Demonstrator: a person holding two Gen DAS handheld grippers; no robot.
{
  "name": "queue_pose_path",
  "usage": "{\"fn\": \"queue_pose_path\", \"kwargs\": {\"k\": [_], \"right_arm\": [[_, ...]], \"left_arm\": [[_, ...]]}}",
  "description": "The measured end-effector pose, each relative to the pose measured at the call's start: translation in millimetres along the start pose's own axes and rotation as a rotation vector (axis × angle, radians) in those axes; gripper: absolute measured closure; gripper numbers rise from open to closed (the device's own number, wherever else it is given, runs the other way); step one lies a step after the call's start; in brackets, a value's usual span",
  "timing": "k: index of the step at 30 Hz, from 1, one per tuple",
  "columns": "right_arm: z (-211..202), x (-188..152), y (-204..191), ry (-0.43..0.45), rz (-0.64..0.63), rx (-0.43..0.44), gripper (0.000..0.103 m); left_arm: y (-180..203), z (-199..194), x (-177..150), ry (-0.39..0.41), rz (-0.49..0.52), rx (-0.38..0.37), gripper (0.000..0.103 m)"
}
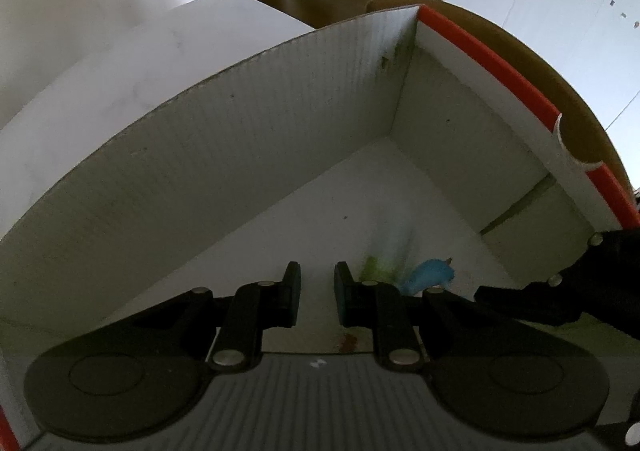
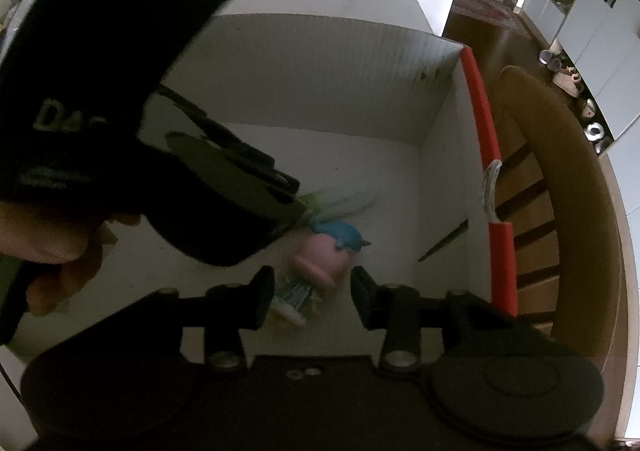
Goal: Organize rigid objects
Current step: 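Carry both items into the red shoebox and open both grippers to release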
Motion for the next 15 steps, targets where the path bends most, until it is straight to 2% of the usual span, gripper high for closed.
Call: {"fn": "queue_pose_path", "kwargs": {"k": [9, 15], "right_arm": [[-20, -2, -3, 0.052, 0.010, 0.007, 0.047], [-34, -6, 3, 0.087, 0.026, 0.006, 0.042]], "left_arm": [[-14, -23, -6, 0.043, -0.060, 0.029, 0.085], [-21, -48, -17, 0.095, -0.093, 0.035, 0.085]]}}
Point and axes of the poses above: each gripper's, at about its wrist camera, not at the fingertips, and z roughly the way its jaws point, y to its right, x to its top, the point moved 1 cm from there along z, roughly the way its jaws point, and after that the axes turned 4 degrees about -y, right-handed, at the moved point
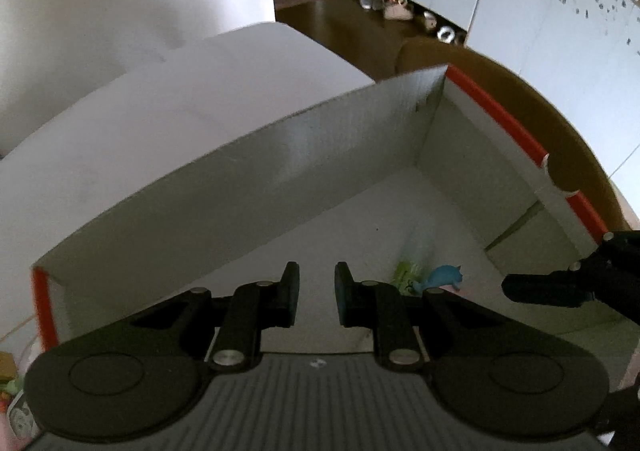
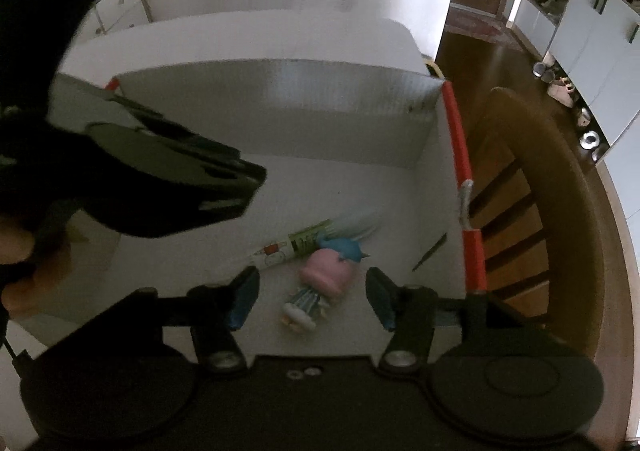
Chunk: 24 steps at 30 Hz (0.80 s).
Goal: Organize rigid objects
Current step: 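Withdraw both grippers from the shoebox back toward the table items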
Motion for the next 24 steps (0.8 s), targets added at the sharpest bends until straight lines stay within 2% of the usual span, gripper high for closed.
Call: {"fn": "queue_pose_path", "kwargs": {"k": [16, 20, 24], "right_arm": [[-55, -9, -6, 0.118, 0.024, 0.016, 0.026], [-67, -12, -12, 0.142, 0.024, 0.023, 0.024], [-76, -15, -27, 0.173, 0.028, 0.024, 0.020]], "left_arm": [[-1, -68, -24, 0.130, -0.024, -0.008, 0.084], [-4, -84, -36, 0.167, -0.030, -0.004, 0.075], [-9, -101, -49, 0.206, -0.029, 0.004, 0.074]]}}
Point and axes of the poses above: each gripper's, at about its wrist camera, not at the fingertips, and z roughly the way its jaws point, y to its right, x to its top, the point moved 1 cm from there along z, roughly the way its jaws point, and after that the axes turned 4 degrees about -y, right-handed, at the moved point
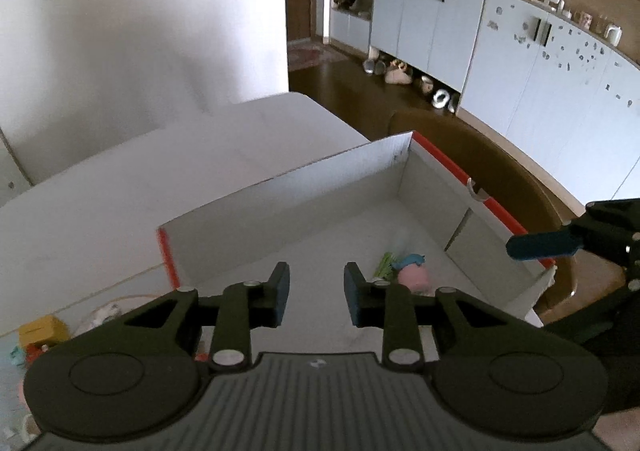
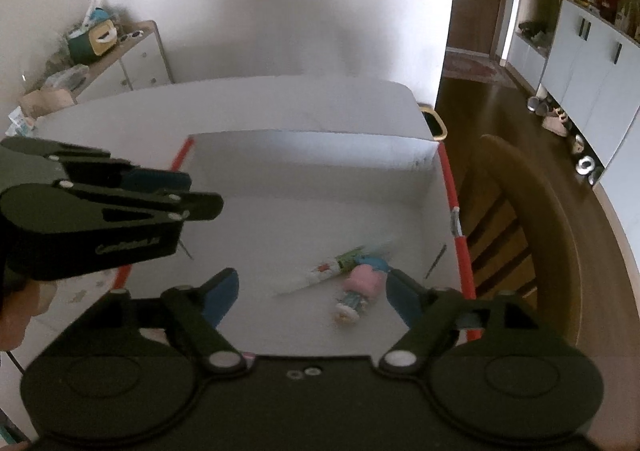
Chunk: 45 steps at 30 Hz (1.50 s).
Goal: Organize rigid objects
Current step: 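Withdraw both grippers from the shoebox back toward the table items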
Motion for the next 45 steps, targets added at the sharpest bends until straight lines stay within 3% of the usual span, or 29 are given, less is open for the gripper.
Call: {"fn": "queue_pose_path", "kwargs": {"k": [7, 9, 11, 17, 25, 36, 45], "right_arm": [[-26, -4, -30, 0.073, 0.020, 0.015, 0.012], [-32, -6, -40, 0.097, 0.024, 0.026, 0.010], [-39, -8, -50, 0.120, 0.029, 0.043, 0.009], [-51, -18, -83, 0.188, 0.017, 0.078, 0.003], [-47, -23, -134, 0.227, 0.002, 0.145, 0.001], [-11, -25, -203, 0.193, 0.002, 0.164, 0.001], [26, -25, -248, 0.144, -0.007, 0.130, 0.001]], "left_arm": [[-23, -31, -23, 0.040, -0.024, -0.001, 0.070], [-32, -42, -32, 0.051, -0.031, -0.002, 0.039], [-39, -52, -41, 0.078, -0.030, 0.007, 0.032], [-64, -76, -68, 0.092, -0.050, -0.021, 0.026], [-108, -104, -107, 0.126, -0.054, 0.019, 0.021], [-193, -123, -166, 0.150, -0.118, 0.061, 0.020], [-267, -109, -207, 0.091, -0.219, 0.060, 0.020]]}}
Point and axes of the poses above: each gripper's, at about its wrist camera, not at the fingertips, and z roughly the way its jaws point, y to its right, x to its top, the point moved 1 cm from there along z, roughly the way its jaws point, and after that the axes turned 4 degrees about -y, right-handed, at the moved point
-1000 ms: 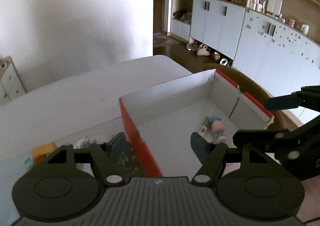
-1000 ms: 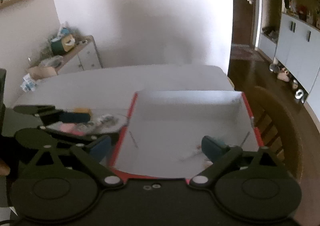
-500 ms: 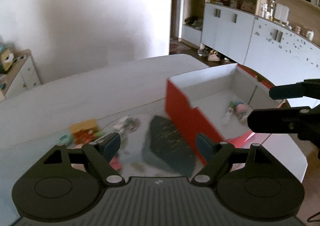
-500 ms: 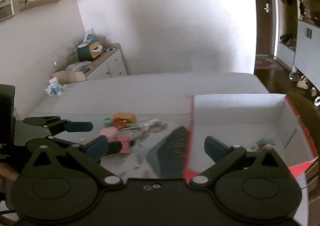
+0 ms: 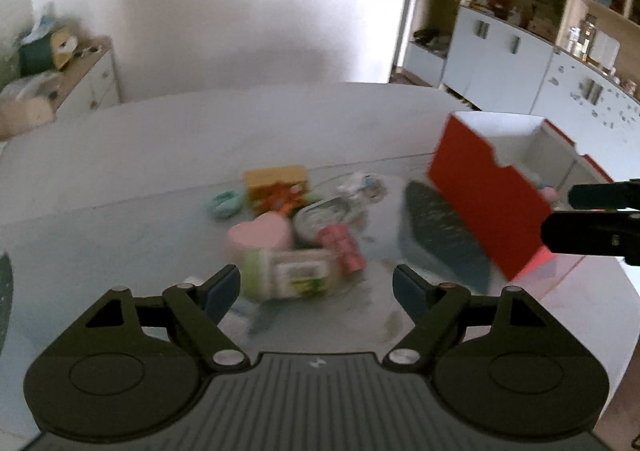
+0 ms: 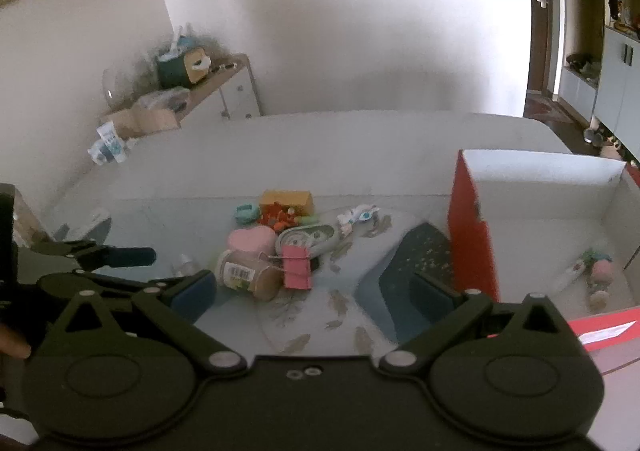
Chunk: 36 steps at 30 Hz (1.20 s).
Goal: Organize rigid objects
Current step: 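Withdraw both grippers from the shoebox back toward the table items, then grasp the white pill bottle with the left gripper while the right grasps the toothpick jar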
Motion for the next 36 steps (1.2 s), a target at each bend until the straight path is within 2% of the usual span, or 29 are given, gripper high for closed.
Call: {"fn": "queue_pose_path", "kwargs": {"k": [3, 12, 22, 29, 36], "right_arm": [[14, 0, -8, -0.016, -0.007, -0.007, 0.001], [54, 3, -25, -0.093, 0.002, -0.009, 0.001], [96, 11, -59, -0.158, 0.083, -0.017, 0.001], [130, 23, -65, -0.230, 0.248, -0.047, 0.002], [157, 27, -68, -0.295, 0.374, -0.098, 0.005]], "left_arm": [[-20, 7, -7, -0.004, -0.003, 0.006, 0.020], [-55, 34, -25, -0.025, 0.098, -0.013, 0.020], [-76, 54, -28, -0.043, 0.171, -0.046, 0.020], [-75, 66, -34, -0.052, 0.229, -0.051, 0.020], [-72, 73, -40, -0.053, 0.235, -0.033, 0.020]]}}
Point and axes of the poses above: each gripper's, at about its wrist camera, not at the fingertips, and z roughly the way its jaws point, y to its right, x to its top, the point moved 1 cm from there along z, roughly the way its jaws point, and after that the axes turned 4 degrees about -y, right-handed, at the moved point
